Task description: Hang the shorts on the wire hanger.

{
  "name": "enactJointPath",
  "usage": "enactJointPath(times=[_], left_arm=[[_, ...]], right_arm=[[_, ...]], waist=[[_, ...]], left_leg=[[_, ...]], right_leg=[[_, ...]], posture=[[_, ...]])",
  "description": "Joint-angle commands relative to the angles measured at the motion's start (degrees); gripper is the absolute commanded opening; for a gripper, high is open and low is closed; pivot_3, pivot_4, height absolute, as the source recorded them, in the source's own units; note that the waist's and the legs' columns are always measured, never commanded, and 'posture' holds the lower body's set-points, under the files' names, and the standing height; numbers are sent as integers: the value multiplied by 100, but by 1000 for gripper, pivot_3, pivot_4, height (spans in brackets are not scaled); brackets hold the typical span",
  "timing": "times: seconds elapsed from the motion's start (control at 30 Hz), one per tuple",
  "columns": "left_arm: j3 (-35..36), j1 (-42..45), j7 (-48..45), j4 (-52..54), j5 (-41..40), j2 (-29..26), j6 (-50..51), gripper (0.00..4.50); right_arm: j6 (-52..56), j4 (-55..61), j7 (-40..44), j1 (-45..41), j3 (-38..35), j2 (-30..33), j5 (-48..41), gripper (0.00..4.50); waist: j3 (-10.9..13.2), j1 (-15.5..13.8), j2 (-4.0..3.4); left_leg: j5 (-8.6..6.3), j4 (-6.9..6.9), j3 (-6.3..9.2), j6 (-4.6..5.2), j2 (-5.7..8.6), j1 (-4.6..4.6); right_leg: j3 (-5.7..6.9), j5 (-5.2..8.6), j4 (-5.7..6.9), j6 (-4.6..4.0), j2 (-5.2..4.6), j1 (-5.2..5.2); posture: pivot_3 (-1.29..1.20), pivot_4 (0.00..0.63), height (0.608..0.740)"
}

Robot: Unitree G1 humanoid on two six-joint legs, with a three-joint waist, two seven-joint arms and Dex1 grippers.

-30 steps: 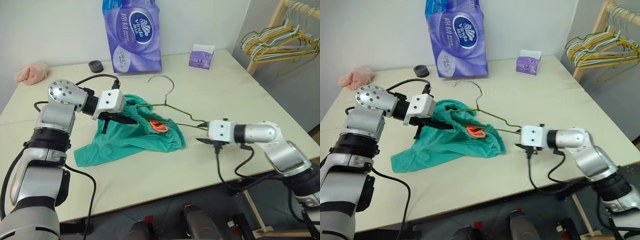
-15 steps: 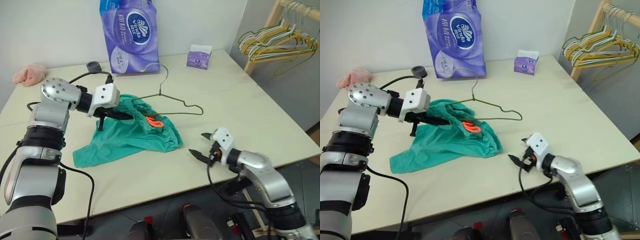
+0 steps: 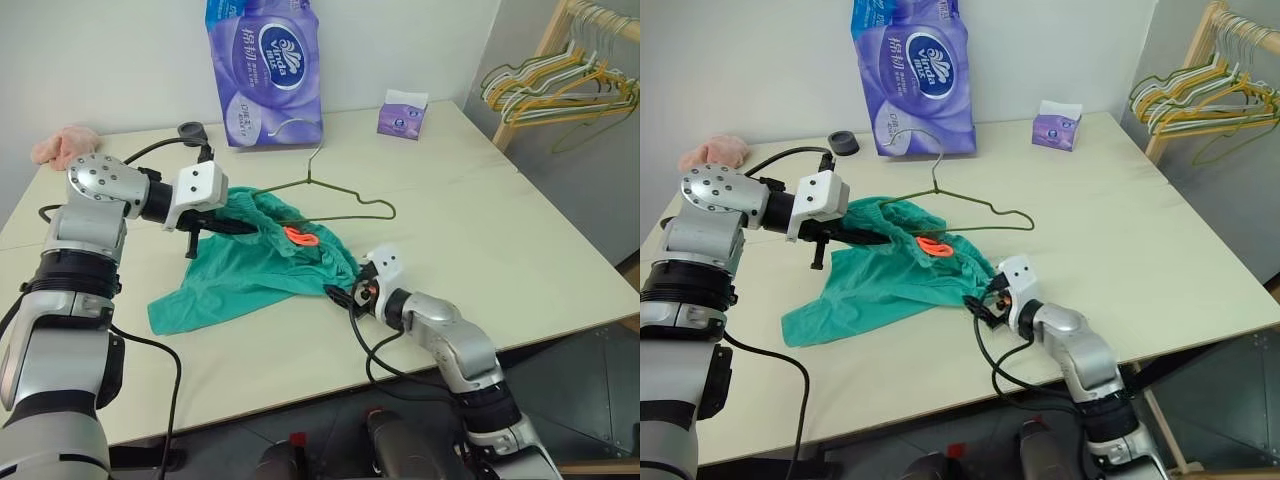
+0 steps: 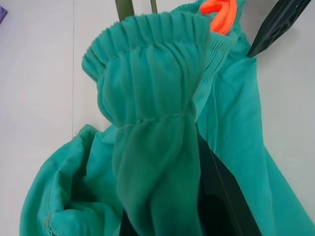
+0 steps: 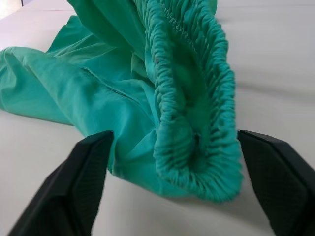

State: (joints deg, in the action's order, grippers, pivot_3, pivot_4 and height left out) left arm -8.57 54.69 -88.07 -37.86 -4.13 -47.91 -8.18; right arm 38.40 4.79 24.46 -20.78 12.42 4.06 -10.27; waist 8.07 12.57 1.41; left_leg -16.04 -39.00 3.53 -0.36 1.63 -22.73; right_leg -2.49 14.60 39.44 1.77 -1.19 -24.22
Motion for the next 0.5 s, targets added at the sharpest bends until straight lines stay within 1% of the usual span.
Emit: enactJointPath(times=[0.03, 0.13, 0.3, 0.4, 0.5], left_arm=[[253, 37, 107, 109, -77, -171, -77, 0], [302, -13, 156, 134, -103, -184, -51, 0], [437, -200, 221, 280, -216, -182, 107, 0], [510, -335, 241, 434, -294, -184, 235, 0], [576, -467, 275, 605, -374, -190, 385, 0]], right_arm=[[-107, 10, -154, -77, -237, 16, -27, 2849], [-157, 10, -206, -74, -353, 48, -63, 1798], [-294, 2, -136, -232, -749, 204, -210, 32], [-386, -80, -112, -388, -939, 276, -290, 32], [-448, -115, -111, -486, -968, 287, -320, 32]], waist=[[-4, -8, 4], [-7, -6, 4], [-13, 4, 3], [-14, 3, 4], [-18, 3, 5]], left_leg=[[0, 0, 0, 0, 0, 0], [0, 0, 1, 0, 0, 0], [0, 0, 2, 0, 0, 0], [0, 0, 2, 0, 0, 0], [0, 1, 5, 0, 0, 0]], right_leg=[[0, 0, 0, 0, 0, 0], [0, 0, 1, 0, -1, 0], [1, 0, 2, 0, 0, 0], [1, 0, 2, 0, 0, 0], [3, 0, 3, 0, 0, 0]], posture=[[-187, 82, 740], [-187, 83, 740], [-191, 82, 740], [-190, 81, 740], [-188, 80, 740]])
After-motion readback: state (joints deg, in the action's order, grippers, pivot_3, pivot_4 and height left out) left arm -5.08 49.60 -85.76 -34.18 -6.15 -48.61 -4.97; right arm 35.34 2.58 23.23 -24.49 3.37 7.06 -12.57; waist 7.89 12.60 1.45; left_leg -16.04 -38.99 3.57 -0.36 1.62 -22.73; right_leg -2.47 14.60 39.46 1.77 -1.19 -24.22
